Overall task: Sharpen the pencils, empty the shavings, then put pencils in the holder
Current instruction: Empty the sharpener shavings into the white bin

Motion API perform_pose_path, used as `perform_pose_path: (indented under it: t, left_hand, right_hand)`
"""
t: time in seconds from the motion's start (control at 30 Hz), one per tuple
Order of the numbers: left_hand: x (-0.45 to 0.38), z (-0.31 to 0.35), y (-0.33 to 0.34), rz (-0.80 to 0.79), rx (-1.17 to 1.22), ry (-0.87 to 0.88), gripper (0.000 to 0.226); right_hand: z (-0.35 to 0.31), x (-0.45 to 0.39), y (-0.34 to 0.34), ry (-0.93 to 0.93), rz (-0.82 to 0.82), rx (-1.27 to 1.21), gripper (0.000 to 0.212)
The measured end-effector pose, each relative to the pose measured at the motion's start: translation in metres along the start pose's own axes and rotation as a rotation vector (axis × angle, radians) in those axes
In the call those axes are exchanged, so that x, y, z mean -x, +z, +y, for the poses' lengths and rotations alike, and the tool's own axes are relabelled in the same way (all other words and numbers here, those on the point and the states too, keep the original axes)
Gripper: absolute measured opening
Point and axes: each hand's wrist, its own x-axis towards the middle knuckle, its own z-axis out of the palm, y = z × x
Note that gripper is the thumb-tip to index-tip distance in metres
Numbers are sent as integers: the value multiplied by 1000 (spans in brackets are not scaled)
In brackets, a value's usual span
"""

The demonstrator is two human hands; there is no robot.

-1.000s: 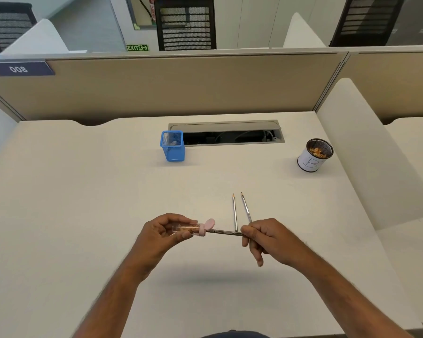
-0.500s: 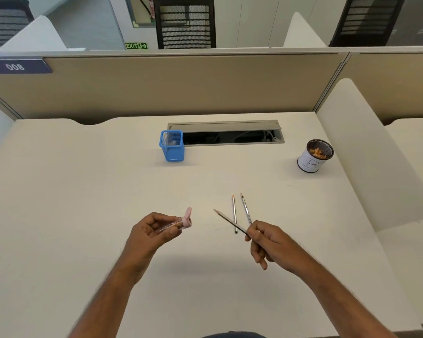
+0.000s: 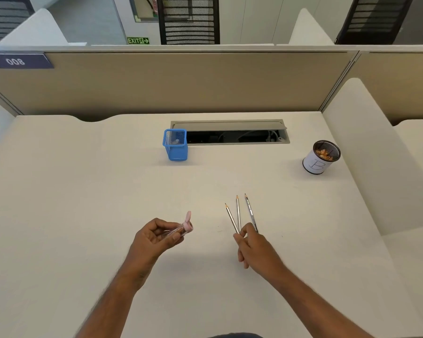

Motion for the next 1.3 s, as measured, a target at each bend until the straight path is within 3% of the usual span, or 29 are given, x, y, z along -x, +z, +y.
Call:
perform_pose_path:
  t: [0.2,0.33,0.5,0.7,1.3]
  left_hand:
    - [-3,-5,-3,-1,-8,-27,55]
    - [-6,-7,-6,-8,-16,-33,50]
    - [-11,-10,-10,-21,-53,-43,30]
    - [-14,-10,-8,-21,-61,-58,48]
    - [-11,-10,-2,-22,-45,-65,33]
  right_hand:
    - [-7,-27,21,-43,136,474,34]
    - [-11,-46,24,-50,182,626,42]
    - [-13,-64,21,-59,219,645,38]
    - [-14,-71,19,-70,216,683,33]
    - [-36,-84,21,70,-67,543,26]
